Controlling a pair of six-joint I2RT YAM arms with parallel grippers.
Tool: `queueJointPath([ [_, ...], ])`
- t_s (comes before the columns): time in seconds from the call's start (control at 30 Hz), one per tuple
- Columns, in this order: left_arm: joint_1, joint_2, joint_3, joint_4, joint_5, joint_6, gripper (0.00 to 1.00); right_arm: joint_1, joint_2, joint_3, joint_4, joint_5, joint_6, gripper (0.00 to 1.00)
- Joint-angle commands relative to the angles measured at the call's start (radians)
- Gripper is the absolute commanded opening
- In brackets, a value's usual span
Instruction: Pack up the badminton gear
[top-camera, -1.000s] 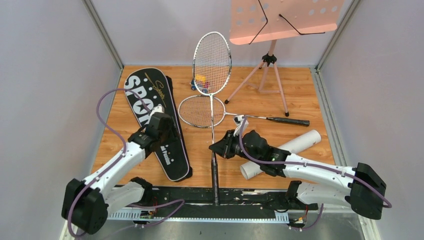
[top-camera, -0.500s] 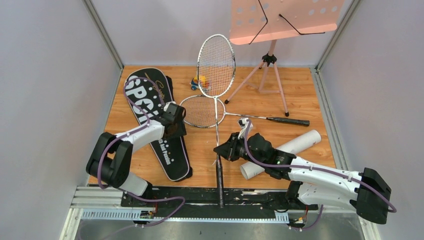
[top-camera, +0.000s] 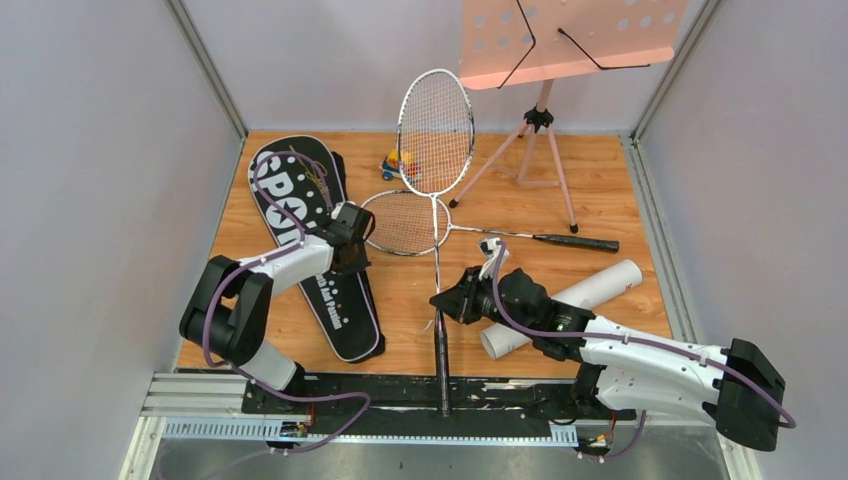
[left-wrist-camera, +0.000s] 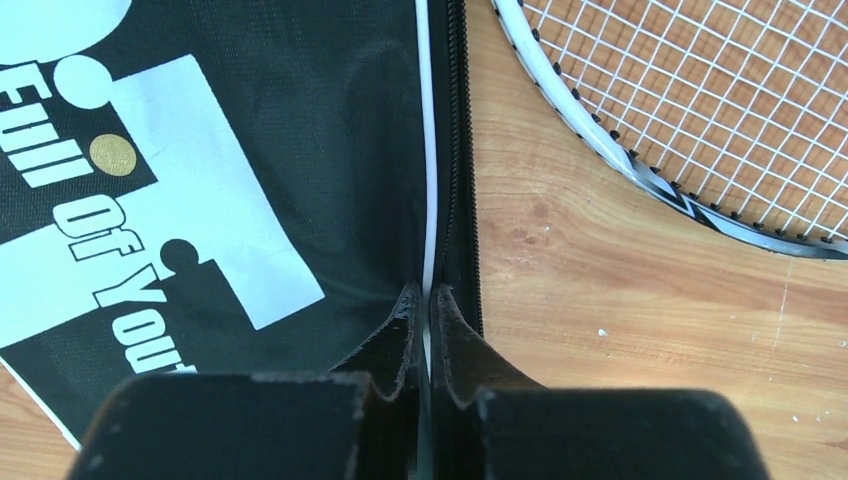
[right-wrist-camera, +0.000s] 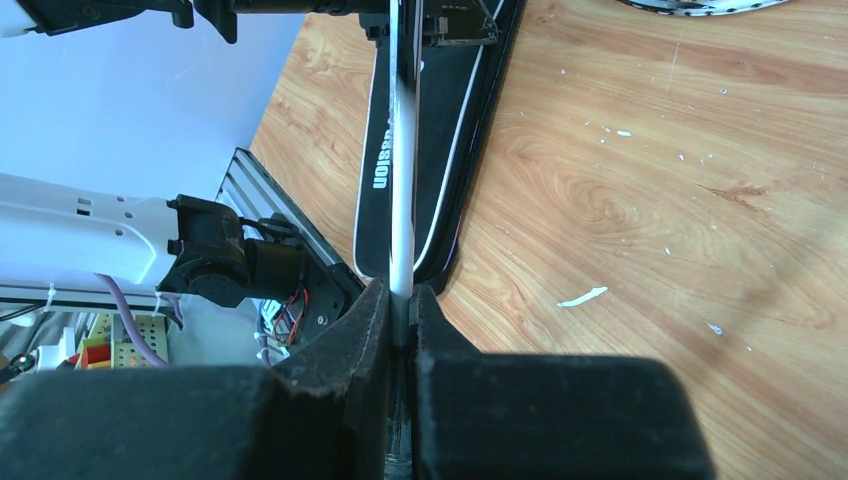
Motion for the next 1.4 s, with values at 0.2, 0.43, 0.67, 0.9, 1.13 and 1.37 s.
queueJointPath([
  [0.2,0.004,-0.174,-0.021,-0.045,-0.012,0.029,0.0,-0.001,0.045,0.026,0.064,-0.042,-0.007,0.0],
  [0.43,0.005,-0.296,-0.066,-0.047,0.023,0.017,0.0,-0.004,0.12,0.068,0.047,-0.186,-0.017,0.0],
  [0.67,0.004,-0.435,-0.151,-0.046,0.035,-0.001,0.0,-0.043,0.233,0.111,0.026,-0.339,0.06,0.0],
  [0.9,0.004,-0.573,-0.22,-0.04,0.039,-0.022,0.0,-0.081,0.313,0.126,0.026,-0.475,0.141,0.0],
  [1.13,0.004,-0.661,-0.25,-0.028,0.06,-0.018,0.0,-0.083,0.379,0.122,0.091,-0.589,0.184,0.0],
  [1.37,0.004,-0.726,-0.27,0.001,0.113,-0.01,0.0,-0.084,0.426,0.102,0.194,-0.673,0.222,0.0],
])
